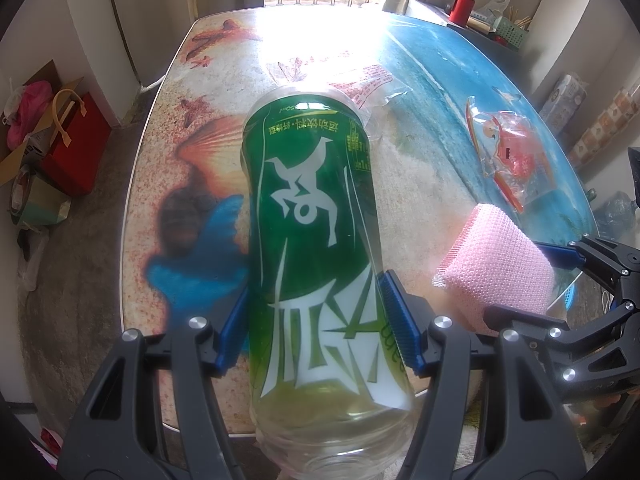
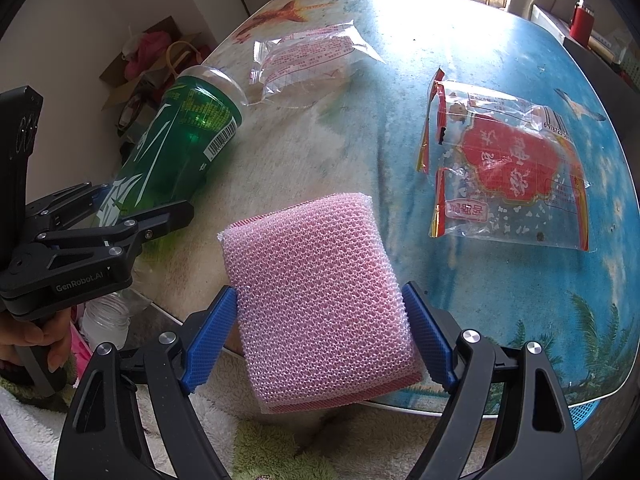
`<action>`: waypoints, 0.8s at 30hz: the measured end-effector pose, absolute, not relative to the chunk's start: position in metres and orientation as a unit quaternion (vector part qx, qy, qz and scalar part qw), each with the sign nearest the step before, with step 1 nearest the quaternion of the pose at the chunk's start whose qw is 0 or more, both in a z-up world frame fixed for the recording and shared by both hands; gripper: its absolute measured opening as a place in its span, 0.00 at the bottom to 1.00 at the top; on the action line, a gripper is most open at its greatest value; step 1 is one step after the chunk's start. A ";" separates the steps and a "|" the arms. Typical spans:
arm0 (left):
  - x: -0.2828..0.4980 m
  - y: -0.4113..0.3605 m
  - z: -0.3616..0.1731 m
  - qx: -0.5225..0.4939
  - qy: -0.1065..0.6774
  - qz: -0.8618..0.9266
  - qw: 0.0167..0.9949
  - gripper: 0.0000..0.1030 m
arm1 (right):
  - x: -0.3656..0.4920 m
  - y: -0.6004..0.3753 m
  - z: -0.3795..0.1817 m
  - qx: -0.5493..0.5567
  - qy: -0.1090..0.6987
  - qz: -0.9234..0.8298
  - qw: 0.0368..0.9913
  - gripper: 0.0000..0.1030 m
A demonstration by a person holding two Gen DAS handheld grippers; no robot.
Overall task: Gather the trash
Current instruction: 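Lift the green bottle with the left gripper while the right gripper holds the sponge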
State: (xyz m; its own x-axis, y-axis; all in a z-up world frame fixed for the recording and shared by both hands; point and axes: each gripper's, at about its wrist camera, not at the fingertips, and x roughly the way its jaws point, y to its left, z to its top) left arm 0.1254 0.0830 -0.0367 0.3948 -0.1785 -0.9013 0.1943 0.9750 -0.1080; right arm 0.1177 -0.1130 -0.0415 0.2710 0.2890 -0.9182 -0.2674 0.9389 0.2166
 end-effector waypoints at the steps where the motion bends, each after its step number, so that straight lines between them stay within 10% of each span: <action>1: 0.125 0.083 -0.036 0.008 0.538 -0.111 0.836 0.57 | 0.118 -0.113 -0.041 0.010 0.578 0.174 0.797 0.79; 24: 0.110 0.074 -0.002 0.006 0.482 -0.153 0.863 0.57 | 0.112 -0.121 -0.039 0.023 0.571 0.161 0.804 0.78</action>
